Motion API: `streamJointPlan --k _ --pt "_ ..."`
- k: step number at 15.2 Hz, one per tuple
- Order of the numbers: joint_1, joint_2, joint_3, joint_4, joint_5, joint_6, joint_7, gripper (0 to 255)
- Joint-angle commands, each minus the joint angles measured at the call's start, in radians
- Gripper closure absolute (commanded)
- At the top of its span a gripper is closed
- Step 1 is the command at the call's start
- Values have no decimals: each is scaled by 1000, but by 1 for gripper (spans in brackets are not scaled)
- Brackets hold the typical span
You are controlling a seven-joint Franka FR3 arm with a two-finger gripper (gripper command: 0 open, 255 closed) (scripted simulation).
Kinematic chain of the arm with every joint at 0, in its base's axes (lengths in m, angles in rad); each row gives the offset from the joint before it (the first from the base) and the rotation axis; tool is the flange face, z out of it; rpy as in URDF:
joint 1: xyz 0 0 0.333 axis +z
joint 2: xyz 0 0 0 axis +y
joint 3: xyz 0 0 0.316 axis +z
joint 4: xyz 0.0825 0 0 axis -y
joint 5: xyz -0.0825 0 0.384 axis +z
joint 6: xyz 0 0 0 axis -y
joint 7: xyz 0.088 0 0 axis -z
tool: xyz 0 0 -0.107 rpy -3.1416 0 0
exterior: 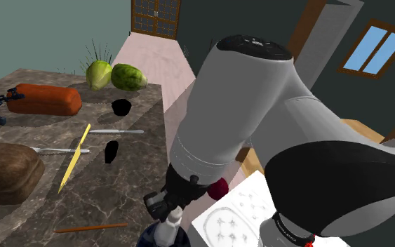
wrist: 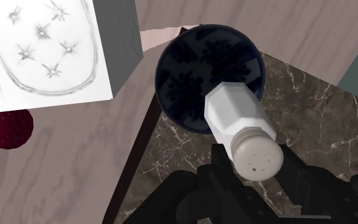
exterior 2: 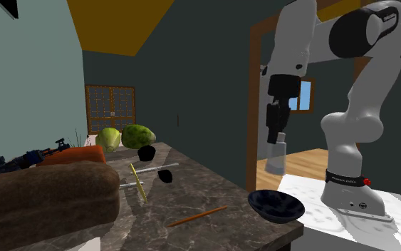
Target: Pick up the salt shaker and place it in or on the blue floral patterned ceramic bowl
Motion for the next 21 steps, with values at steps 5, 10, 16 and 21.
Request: streamJointPlan --k 5,10,16,21 --pt "-2 23 21 -64 1 87 7 255" --pt "-6 52 42 -110 -4 160 18 255" --pt "-14 87 64 -149 -14 231 33 255" --pt "-14 87 64 -149 -14 231 33 255"
